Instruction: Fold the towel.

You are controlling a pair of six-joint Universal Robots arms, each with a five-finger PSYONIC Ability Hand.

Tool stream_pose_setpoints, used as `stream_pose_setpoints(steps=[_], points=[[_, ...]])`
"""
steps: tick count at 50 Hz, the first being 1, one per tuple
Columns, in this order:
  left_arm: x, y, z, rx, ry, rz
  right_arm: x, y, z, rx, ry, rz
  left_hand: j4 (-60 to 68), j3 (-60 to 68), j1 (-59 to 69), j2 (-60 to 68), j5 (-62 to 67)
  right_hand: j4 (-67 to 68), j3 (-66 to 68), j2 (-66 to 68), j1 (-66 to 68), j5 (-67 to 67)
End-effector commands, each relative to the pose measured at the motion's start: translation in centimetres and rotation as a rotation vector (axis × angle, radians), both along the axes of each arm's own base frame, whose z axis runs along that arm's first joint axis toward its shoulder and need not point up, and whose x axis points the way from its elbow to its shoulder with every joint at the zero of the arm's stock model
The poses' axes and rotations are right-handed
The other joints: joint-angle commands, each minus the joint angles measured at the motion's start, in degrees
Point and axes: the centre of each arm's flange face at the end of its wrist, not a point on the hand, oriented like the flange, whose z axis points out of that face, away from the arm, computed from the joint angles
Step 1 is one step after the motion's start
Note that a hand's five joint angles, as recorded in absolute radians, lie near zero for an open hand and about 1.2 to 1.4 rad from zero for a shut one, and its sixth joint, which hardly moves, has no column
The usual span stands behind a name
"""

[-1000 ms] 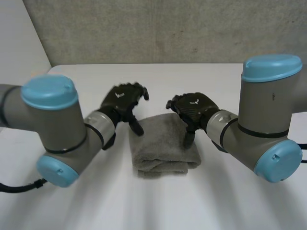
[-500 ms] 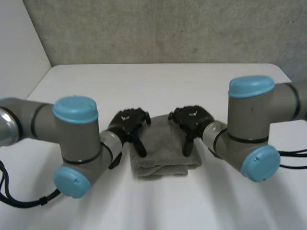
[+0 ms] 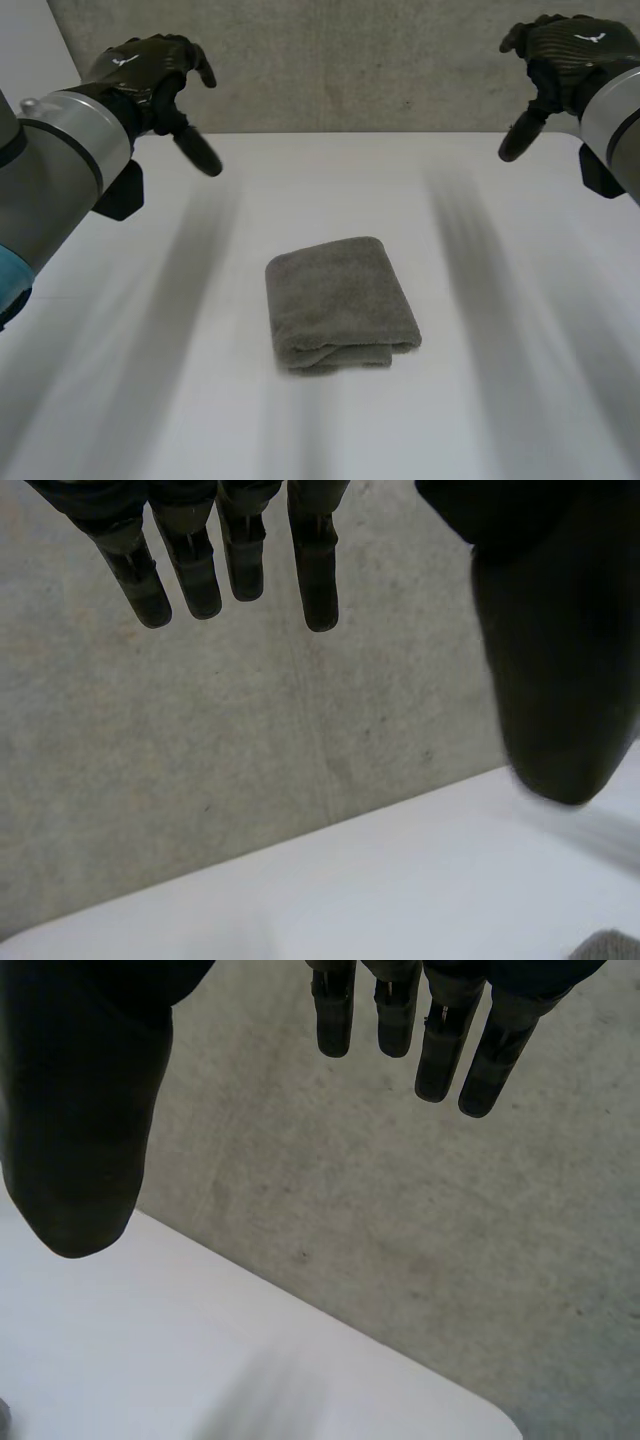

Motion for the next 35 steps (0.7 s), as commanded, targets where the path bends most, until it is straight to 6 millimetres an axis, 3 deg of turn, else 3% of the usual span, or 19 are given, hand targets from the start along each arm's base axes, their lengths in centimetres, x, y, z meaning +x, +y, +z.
stream_pose_setpoints(steps=[1,18,26,35], points=[[0.3,0.1,-1.1,0.043,-0.02,0.014,-0.8,-0.5,-0.6,0.034,0.013,-0.022,-4.1,-3.6,-3.9,-3.7,-2.3,-4.3,-3.9,-3.8,-3.0,-3.4],[0.3,0.2,-1.3,0.05,-0.026,0.014,-0.8,-0.4,-1.2,0.054,0.017,-0.016,-4.1,-3.6,-3.9,-3.7,-2.3,-4.3,-3.9,-3.8,-3.0,-3.4],[0.5,0.2,-2.1,0.069,-0.037,0.018,-0.9,-0.3,-2.8,0.112,-0.013,-0.017,-4.1,-3.6,-3.9,-3.7,-2.3,-4.3,-3.9,-3.8,-3.0,-3.4],[0.7,0.1,-2.9,0.091,-0.043,0.021,-0.8,-0.4,-3.3,0.104,-0.018,-0.012,-4.1,-3.6,-3.9,-3.7,-2.3,-4.3,-3.9,-3.8,-3.0,-3.4]])
